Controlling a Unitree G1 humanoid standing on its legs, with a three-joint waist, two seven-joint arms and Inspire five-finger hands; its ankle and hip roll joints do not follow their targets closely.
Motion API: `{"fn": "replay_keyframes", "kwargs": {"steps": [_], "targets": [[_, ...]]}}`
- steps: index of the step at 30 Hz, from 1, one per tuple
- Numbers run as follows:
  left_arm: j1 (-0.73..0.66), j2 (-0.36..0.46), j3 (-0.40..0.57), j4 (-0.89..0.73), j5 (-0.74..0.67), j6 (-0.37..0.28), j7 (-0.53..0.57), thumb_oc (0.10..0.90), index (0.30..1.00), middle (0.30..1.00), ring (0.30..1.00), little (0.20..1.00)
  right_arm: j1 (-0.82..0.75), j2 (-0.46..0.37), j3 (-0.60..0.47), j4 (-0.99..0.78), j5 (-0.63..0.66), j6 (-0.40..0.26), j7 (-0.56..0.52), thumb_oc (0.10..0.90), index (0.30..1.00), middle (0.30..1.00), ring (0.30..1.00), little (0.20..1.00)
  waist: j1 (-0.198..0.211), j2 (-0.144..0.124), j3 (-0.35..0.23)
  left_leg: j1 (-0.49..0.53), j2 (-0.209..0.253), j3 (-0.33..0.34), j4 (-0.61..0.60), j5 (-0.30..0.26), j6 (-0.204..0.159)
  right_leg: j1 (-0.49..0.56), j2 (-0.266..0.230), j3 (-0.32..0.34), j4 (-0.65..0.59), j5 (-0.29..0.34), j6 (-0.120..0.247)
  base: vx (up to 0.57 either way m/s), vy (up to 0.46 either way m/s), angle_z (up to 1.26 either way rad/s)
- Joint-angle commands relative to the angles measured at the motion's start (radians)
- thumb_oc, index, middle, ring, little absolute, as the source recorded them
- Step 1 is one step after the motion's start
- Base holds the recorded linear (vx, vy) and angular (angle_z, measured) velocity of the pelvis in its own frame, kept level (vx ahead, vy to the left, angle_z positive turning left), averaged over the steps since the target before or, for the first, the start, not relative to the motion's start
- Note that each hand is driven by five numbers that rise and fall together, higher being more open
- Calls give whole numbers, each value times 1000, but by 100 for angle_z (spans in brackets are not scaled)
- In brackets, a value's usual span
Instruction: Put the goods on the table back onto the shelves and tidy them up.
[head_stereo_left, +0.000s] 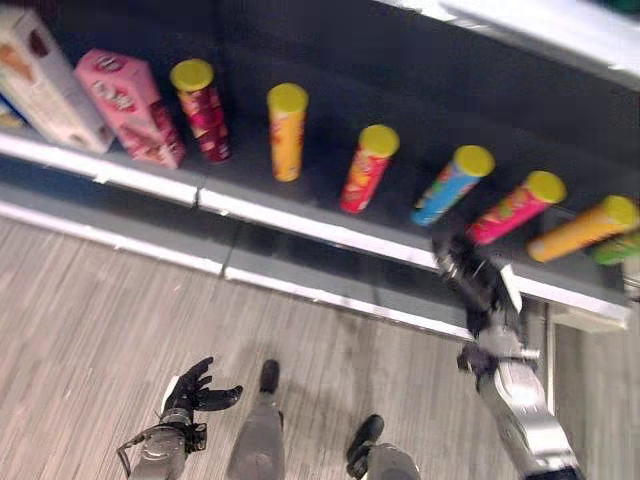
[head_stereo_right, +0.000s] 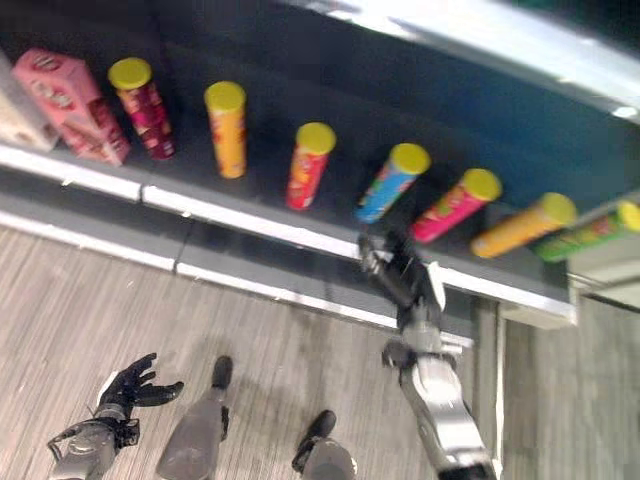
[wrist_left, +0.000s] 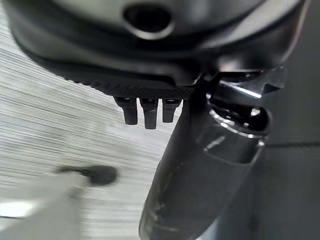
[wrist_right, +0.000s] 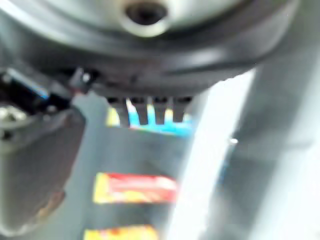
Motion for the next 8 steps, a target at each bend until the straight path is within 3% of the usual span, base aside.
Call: {"fn": "replay_keyframes", "kwargs": {"steps": [1, 4, 6, 7, 8], "targets": [[62, 8, 17, -6, 10, -59, -29, 800, 900, 900, 900, 900, -107, 6, -55, 90, 51, -40, 118, 800, 900, 900, 900, 900, 4, 73, -107, 132, 32, 15, -172, -16, -21, -5, 0, -3, 57, -53, 34, 96, 1, -35], [61, 3, 25, 3, 11, -63, -29, 800, 900, 900, 900, 900, -88, 34, -60, 120, 76, -27, 120, 800, 900, 900, 900, 900, -2, 73, -118, 146, 37, 27, -173, -19, -21, 1, 2, 7, 50, -51, 34, 24, 0, -68], [61, 3, 25, 3, 11, -63, -29, 800, 900, 900, 900, 900, -88, 34, -60, 120, 76, -27, 120, 800, 900, 900, 900, 900, -2, 73, -118, 146, 37, 27, -173, -19, -21, 1, 2, 7, 50, -51, 34, 37, 3, -4], [57, -28, 33, 39, 33, -70, -31, 800, 900, 900, 900, 900, -14, 113, -45, 313, 19, -9, 134, 800, 900, 900, 900, 900, -35, 68, -166, 202, 54, 90, -182, -36, -23, 22, 16, 66, 3, -32, 33, 83, 11, 1], [50, -38, 26, 57, 35, -68, -32, 800, 900, 900, 900, 900, -14, 134, -57, 383, -7, -14, 112, 800, 900, 900, 900, 900, -42, 69, -175, 207, 55, 100, -183, -38, -21, 22, 18, 78, -3, -28, 34, 124, 17, 4]]}}
